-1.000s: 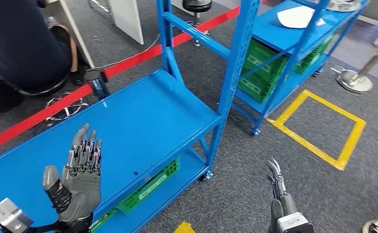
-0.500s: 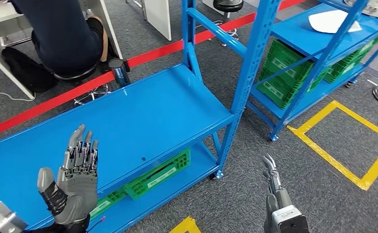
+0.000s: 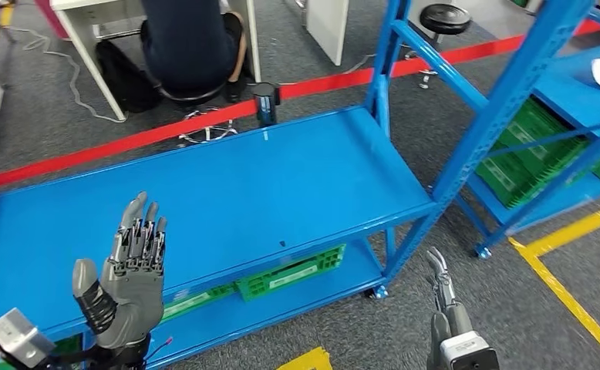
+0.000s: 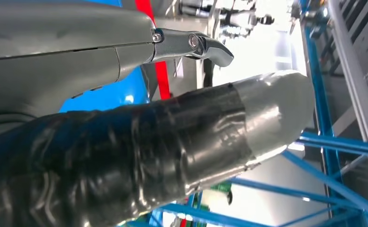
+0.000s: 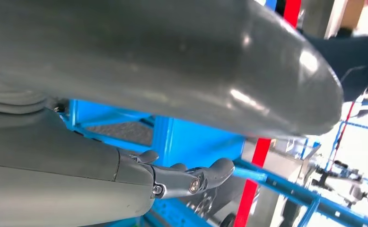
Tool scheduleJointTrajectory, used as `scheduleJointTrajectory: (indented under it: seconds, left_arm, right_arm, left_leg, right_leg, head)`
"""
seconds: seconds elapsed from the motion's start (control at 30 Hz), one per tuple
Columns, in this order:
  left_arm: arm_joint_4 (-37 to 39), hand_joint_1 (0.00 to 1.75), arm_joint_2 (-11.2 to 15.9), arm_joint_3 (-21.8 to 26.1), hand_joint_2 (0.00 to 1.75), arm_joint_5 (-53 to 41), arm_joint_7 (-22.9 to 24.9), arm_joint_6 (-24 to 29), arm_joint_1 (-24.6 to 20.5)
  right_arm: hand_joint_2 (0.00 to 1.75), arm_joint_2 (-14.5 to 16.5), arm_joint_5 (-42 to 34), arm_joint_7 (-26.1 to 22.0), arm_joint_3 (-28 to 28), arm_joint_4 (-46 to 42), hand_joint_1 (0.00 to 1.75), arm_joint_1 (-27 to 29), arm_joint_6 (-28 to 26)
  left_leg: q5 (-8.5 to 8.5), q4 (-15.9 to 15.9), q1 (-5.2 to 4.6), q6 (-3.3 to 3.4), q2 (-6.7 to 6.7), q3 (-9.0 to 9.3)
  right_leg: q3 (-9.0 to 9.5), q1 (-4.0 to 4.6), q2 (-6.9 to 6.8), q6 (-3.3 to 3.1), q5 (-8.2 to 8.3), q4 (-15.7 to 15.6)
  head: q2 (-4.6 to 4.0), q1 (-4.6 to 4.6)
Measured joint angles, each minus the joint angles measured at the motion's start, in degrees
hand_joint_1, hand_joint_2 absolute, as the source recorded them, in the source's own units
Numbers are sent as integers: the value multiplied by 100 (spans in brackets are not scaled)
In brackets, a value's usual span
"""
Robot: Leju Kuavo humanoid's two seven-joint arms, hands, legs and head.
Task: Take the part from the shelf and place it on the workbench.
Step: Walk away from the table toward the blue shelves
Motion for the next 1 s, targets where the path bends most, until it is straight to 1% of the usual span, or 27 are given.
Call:
scheduleJointTrajectory:
  seconds: [0.03, 0.07, 0.1, 0.17, 0.2, 0.23, 0.27, 0.3, 0.33, 0.37, 0.4, 0.43, 0.47, 0.5, 0.53, 0.57, 0.6, 0.67, 0.7, 0.73, 0.77, 0.83, 0.87, 0.9, 0.93, 0.97, 1.0]
  left_arm:
    - [-1, 0, -1, -1, 0, 0, 1, 1, -6]
    - [-2, 0, -1, -1, 0, -1, 1, 1, -11]
    - [-2, 0, -1, -2, 0, -1, 1, 2, -14]
    - [-3, 0, -1, -3, 0, 3, 1, 7, -3]
    - [-4, 0, 0, -2, 0, 5, 0, 10, 4]
    - [-5, 0, 1, -1, 0, 8, 0, 13, 3]
    - [-5, 0, 0, 1, 0, 9, -1, 14, -2]
    - [-5, 0, -2, 1, 0, 11, 0, 16, -8]
    - [-3, 0, -3, -1, 0, 13, 1, 16, -11]
    - [2, 0, -5, -1, 0, 16, 2, 17, -9]
    - [7, 0, -5, -1, 0, 19, 2, 19, -6]
    - [11, 0, -5, -1, 0, 21, 2, 21, -3]
    - [14, 0, -5, 0, 0, 22, 2, 23, -1]
    - [14, 0, -5, 0, 0, 22, 2, 24, -2]
    - [13, 0, -6, -1, 0, 23, 3, 25, -6]
    - [11, 0, -6, -1, 0, 24, 3, 25, -11]
    - [10, 0, -7, -1, 0, 25, 3, 25, -15]
    - [9, 0, -5, 1, 0, 27, 2, 27, -11]
    - [9, 0, -5, 1, 0, 30, 3, 28, -8]
    - [9, 0, -5, 1, 0, 32, 2, 29, -7]
    - [9, 0, -5, 1, 0, 36, 3, 30, -8]
    - [10, 0, -6, 0, 0, 40, 4, 31, -5]
    - [12, 0, -5, -1, 0, 41, 5, 31, 0]
    - [14, 0, -5, -2, 0, 42, 6, 31, 4]
    - [16, 0, -5, -2, 0, 42, 5, 32, 6]
    - [17, 0, -5, -3, 0, 42, 5, 32, 6]
    - [17, 0, -5, -3, 0, 42, 5, 32, 7]
  right_arm:
    - [0, -3, -1, -1, 1, -1, 0, 4, -1]
    - [0, -5, -4, -2, 1, 0, 0, 5, -1]
    - [0, -7, -8, -3, 1, 0, 0, 8, -1]
    - [0, -9, -22, -7, 2, -1, 0, 8, -1]
    - [0, -10, -27, -8, 2, -1, 0, 8, 0]
    - [0, -10, -32, -10, 3, -1, 0, 7, 0]
    - [0, -10, -33, -9, 3, -1, 0, 9, 1]
    - [0, -11, -27, -7, 3, -1, 0, 15, 1]
    - [0, -11, -13, 3, 4, -1, 0, 21, 1]
    - [0, -11, 14, 27, 4, 1, 0, 26, 1]
    - [0, -11, 49, 53, 5, 2, 0, 28, 1]
    - [0, -11, 89, 86, 5, 4, 0, 27, 1]
    - [0, -11, 132, 119, 7, 6, 0, 26, 1]
    - [0, -11, 180, 150, 10, 8, 0, 25, 1]
    - [0, -11, 239, 187, 13, 9, 0, 24, 1]
    - [0, -11, 304, 230, 15, 10, 0, 22, 1]
    - [0, -11, 371, 275, 17, 10, 0, 20, 1]
    - [0, -11, 485, 355, 20, 10, 0, 16, 1]
    - [0, -13, 531, 386, 22, 10, 0, 17, 1]
    - [0, -16, 579, 416, 25, 10, 0, 16, 1]
    - [0, -22, 626, 454, 28, 10, 0, 15, 0]
    - [0, -36, 697, 522, 43, 13, 0, 12, -1]
    - [0, -40, 703, 540, 52, 14, 0, 13, -1]
    - [0, -41, 681, 533, 62, 14, 0, 14, -1]
    - [0, -42, 647, 514, 69, 14, 0, 14, -1]
    - [0, -42, 608, 487, 74, 14, 0, 14, -1]
    - [0, -42, 574, 462, 76, 14, 0, 14, -1]
  left_leg:
    - [-2, 33, 3, -36, -73, -31]
    - [9, 54, 9, -80, -137, -77]
    - [29, 68, 19, -126, -198, -130]
    - [74, 73, 53, -221, -305, -211]
    - [46, 119, 53, -254, -245, -259]
    - [-39, 249, 46, -277, -121, -335]
    - [-186, 500, 34, -287, 50, -459]
    - [-370, 861, 21, -293, 230, -627]
    - [-540, 1257, 19, -296, 327, -801]
    - [-647, 1576, 19, -294, 376, -935]
    - [-660, 1716, 18, -284, 396, -977]
    - [-577, 1635, 15, -263, 403, -905]
    - [-429, 1349, 6, -227, 412, -720]
    - [-287, 935, -15, -173, 439, -468]
    - [-201, 539, -38, -123, 472, -237]
    - [-163, 252, -64, -84, 502, -73]
    - [-168, 91, -88, -54, 521, 13]
    - [-151, 28, -97, -20, 508, 43]
    - [-121, -12, -86, 1, 502, 70]
    - [-88, -51, -69, 25, 499, 96]
    - [-56, -87, -51, 47, 498, 123]
    - [-32, -94, -44, 72, 495, 107]
    - [-30, -86, -43, 75, 490, 95]
    - [-32, -73, -41, 72, 482, 85]
    - [-37, -57, -37, 65, 471, 79]
    - [-47, -36, -31, 51, 459, 76]
    - [-62, -10, -26, 28, 446, 73]
  right_leg:
    - [150, -33, 168, 3, 101, -356]
    - [251, -51, 307, -7, 134, -566]
    - [291, -54, 394, -32, 108, -645]
    - [309, -35, 300, -120, 122, -668]
    - [310, -34, 239, -163, 141, -685]
    - [312, -33, 175, -206, 160, -703]
    - [315, -29, 110, -243, 175, -717]
    - [308, -7, 52, -268, 181, -719]
    - [296, 13, -4, -288, 187, -718]
    - [283, 32, -58, -300, 193, -717]
    - [274, 49, -104, -306, 197, -716]
    - [269, 65, -140, -310, 201, -715]
    - [269, 80, -166, -311, 204, -715]
    - [273, 90, -185, -308, 207, -714]
    - [270, 107, -197, -297, 209, -708]
    - [262, 114, -207, -277, 217, -706]
    - [253, 113, -216, -252, 226, -705]
    - [241, 106, -234, -189, 247, -719]
    - [217, 101, -234, -159, 228, -697]
    - [164, 100, -229, -128, 152, -600]
    - [62, 96, -220, -98, 14, -384]
    - [-253, 77, -208, -47, -348, 327]
    - [-399, 67, -207, -26, -466, 666]
    - [-476, 55, -207, -7, -480, 840]
    - [-457, 41, -208, 7, -391, 803]
    - [-335, 24, -208, 17, -214, 545]
    - [-155, 6, -204, 23, -19, 152]
  head:
    - [0, 20]
    - [0, 31]
    - [0, 34]
    - [0, 19]
    - [0, 0]
    - [0, -34]
    - [0, -78]
    - [0, -118]
    - [0, -149]
    - [0, -169]
    - [0, -185]
    - [0, -204]
    - [0, -225]
    - [0, -243]
    - [0, -256]
    - [0, -261]
    - [0, -259]
    - [0, -258]
    - [0, -258]
    - [0, -249]
    - [0, -224]
    - [0, -156]
    - [0, -127]
    - [0, -101]
    - [0, -75]
    - [0, -49]
    - [0, -22]
